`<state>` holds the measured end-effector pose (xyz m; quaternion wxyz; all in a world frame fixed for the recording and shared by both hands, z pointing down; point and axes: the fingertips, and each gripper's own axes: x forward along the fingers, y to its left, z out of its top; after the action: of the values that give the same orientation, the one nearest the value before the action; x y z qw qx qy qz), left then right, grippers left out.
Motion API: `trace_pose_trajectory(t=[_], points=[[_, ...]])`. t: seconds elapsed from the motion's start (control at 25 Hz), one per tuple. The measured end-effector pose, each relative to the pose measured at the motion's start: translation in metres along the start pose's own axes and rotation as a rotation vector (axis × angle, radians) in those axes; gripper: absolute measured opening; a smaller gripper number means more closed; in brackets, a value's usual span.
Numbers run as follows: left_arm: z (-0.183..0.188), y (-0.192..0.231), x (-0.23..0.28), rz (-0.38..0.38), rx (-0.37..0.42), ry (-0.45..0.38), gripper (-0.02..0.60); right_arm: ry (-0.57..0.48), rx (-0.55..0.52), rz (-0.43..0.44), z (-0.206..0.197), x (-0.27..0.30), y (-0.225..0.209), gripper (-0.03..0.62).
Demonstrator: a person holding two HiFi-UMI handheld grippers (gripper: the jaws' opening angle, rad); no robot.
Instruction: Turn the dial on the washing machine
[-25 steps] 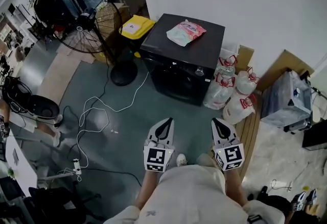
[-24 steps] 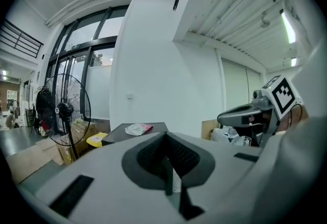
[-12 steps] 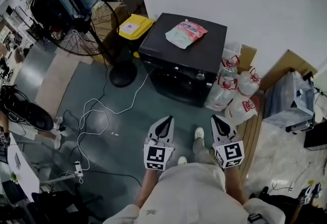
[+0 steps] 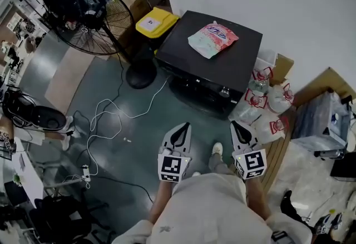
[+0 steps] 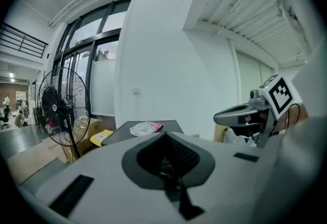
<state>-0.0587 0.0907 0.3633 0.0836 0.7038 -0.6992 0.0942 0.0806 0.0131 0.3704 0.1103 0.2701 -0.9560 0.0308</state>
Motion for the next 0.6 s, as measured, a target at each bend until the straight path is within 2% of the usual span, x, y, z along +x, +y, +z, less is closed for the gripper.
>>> trace_pose_trajectory(t=[0.32,0.6], points=[[0.012,0.013,0.053,0.095,-0.01,0.022,0.012,0.002,-0.01,0.092,0.008,0.054,-0.048,0.008],[0.017,0.016,0.089,0.149,-0.005,0.036,0.012,0.012,-0.007,0.152,0.001,0.082,-0.075,0.008]])
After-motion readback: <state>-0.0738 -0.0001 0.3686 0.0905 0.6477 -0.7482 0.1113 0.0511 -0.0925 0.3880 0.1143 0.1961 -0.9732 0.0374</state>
